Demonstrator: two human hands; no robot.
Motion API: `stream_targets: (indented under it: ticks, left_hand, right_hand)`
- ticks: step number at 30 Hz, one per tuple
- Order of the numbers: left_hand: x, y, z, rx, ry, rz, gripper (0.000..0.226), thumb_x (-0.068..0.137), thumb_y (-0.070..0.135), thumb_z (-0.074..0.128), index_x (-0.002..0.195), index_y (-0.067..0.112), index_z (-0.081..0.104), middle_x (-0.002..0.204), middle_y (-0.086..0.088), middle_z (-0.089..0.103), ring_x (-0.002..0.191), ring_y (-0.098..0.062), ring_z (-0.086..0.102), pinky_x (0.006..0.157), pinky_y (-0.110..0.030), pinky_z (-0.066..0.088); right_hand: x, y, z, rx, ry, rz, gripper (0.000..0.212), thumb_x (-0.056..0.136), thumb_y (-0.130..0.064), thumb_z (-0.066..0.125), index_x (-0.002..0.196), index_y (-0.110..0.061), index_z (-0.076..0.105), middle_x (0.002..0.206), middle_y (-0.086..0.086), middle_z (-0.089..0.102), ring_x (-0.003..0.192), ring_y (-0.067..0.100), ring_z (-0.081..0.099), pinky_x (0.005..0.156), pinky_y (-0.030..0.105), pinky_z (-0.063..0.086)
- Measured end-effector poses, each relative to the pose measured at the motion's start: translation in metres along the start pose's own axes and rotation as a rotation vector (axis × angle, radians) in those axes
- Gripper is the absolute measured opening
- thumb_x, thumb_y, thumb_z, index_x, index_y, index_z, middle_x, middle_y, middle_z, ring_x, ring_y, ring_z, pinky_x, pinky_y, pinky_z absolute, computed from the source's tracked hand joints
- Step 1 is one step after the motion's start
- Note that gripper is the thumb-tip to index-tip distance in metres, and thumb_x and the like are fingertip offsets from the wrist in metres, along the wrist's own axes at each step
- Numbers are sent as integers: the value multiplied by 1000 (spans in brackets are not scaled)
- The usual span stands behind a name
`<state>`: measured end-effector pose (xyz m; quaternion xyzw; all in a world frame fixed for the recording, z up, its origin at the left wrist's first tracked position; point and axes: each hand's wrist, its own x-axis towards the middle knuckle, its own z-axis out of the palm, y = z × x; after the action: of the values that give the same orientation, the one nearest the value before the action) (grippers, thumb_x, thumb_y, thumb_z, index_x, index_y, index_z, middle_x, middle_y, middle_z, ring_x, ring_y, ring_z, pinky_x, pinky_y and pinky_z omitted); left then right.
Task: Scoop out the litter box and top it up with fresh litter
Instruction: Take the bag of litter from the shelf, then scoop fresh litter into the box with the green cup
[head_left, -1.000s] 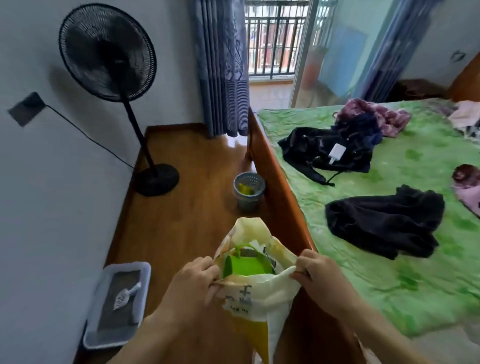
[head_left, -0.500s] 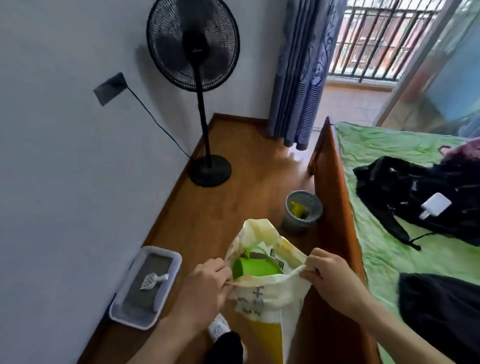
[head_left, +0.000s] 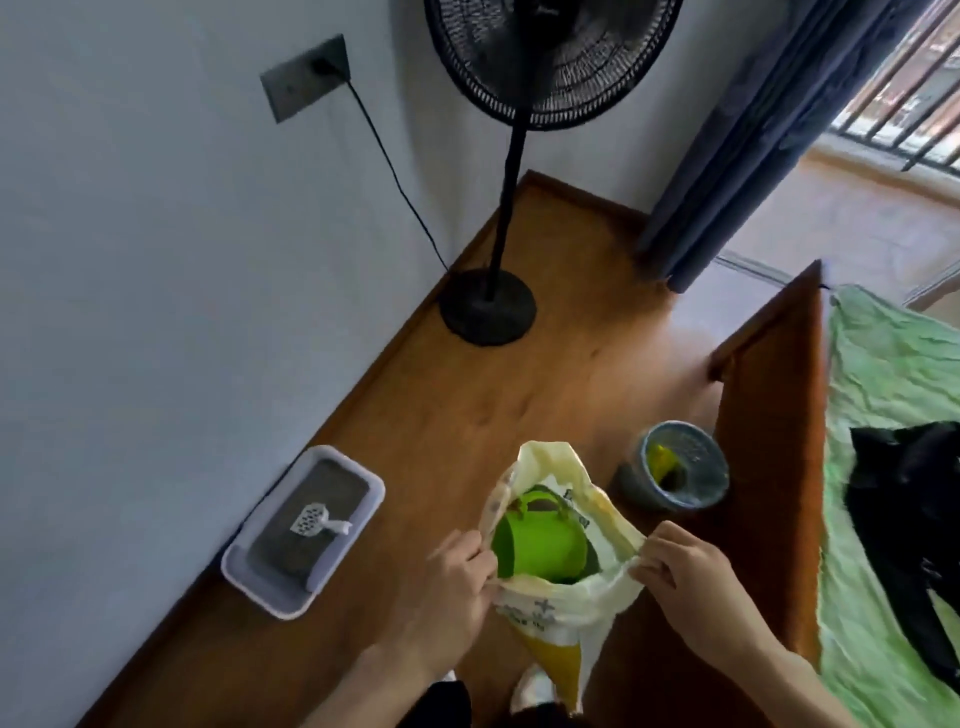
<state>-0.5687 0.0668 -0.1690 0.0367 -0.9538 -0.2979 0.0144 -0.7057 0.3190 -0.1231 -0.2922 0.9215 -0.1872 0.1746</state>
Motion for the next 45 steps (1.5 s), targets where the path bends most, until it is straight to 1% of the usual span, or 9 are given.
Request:
stream_targets:
  ticks: [3,8,13,18,24,28,32,41,45]
  left_hand:
    - [17,-14,6,7,1,-83,18,78,27,67,72,25,51,81,10,47,81,-11,49,64,-27,43]
    - [44,-40,39,25,-2,-253,19,82,28,72,77,26,54,84,11,48,83,-9,51,67,-23,44]
    - [68,-88,90,50,21,-400,19,81,24,77,79,25,58,85,10,51,83,-13,54,66,-23,40]
    - [96,-177,157,33,115,-469,14,84,16,73,81,22,61,86,9,52,81,-11,53,64,-20,37]
    - [127,-317,260,119,210,-415,8,91,14,67,83,14,64,89,3,55,86,-18,54,67,-33,46]
    - [141,-398,320,215,261,-378,11,88,15,71,81,13,63,83,6,48,81,-16,51,60,-28,40]
    - [155,-473,362,253,290,-302,13,90,17,68,80,14,61,82,11,39,76,-8,38,60,-26,38]
    - [174,-570,407,384,352,-136,9,91,17,65,84,14,60,85,9,42,81,-10,40,65,-29,37]
    - [169,-588,442,426,326,-123,6,91,17,66,86,15,64,89,1,56,82,-16,51,67,-33,46]
  right_hand:
    - [48,12,6,9,-46,-52,14,77,-16,81,69,-21,70,81,-21,51,84,-5,56,66,4,41]
    - [139,40,45,23,-129,-195,36,77,-10,80,62,-30,54,75,-23,42,65,-5,49,59,6,36]
    - [216,70,109,-60,-204,-342,22,87,-18,69,73,-34,66,83,-20,53,72,-4,49,62,12,44]
    - [286,98,202,-3,-136,-322,13,80,-12,78,73,-21,71,80,-18,53,62,2,56,55,25,53]
    - [373,139,344,2,-2,-410,14,74,-5,81,69,-10,69,79,-5,58,59,11,55,53,27,48]
    - [421,163,436,14,87,-435,17,73,-5,81,65,-7,66,71,-3,52,58,14,46,56,27,38]
    - [469,182,507,-16,114,-506,14,78,-6,77,68,-5,66,74,2,57,62,16,50,58,34,45]
    - [538,200,591,-78,259,-651,12,83,-11,74,73,-8,68,77,-3,54,63,10,49,59,19,41]
    - [537,213,621,-92,215,-646,7,83,-14,74,77,-12,71,80,-6,53,67,7,50,61,15,41]
